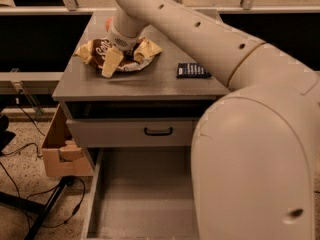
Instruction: Place brown chip bag into middle drawer
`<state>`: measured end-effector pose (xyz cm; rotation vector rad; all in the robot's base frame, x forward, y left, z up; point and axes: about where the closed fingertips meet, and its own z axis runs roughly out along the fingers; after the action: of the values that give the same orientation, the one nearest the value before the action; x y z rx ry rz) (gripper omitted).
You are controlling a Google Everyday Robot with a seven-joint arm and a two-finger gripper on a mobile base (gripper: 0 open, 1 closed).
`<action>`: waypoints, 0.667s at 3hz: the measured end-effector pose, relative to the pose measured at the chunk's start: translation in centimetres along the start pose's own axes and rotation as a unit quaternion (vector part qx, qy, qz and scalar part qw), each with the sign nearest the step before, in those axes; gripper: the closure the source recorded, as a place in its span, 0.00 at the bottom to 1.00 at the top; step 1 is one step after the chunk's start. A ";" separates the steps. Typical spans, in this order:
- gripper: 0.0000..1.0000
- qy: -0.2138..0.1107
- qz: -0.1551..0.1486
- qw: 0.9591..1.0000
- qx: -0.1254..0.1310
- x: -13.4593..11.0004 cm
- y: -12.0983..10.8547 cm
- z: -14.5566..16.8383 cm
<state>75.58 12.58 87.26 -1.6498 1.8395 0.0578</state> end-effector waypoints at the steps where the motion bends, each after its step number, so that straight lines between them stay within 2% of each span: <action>1: 0.42 0.002 0.004 1.000 -0.010 0.3 -0.2 2.1; 2: 0.64 -0.016 0.003 1.000 -0.003 -0.2 -0.8 1.9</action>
Offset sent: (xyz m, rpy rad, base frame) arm 0.0229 0.0087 0.0055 0.0820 -0.0380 0.0145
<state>77.15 13.46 86.15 -1.6377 1.8223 0.0927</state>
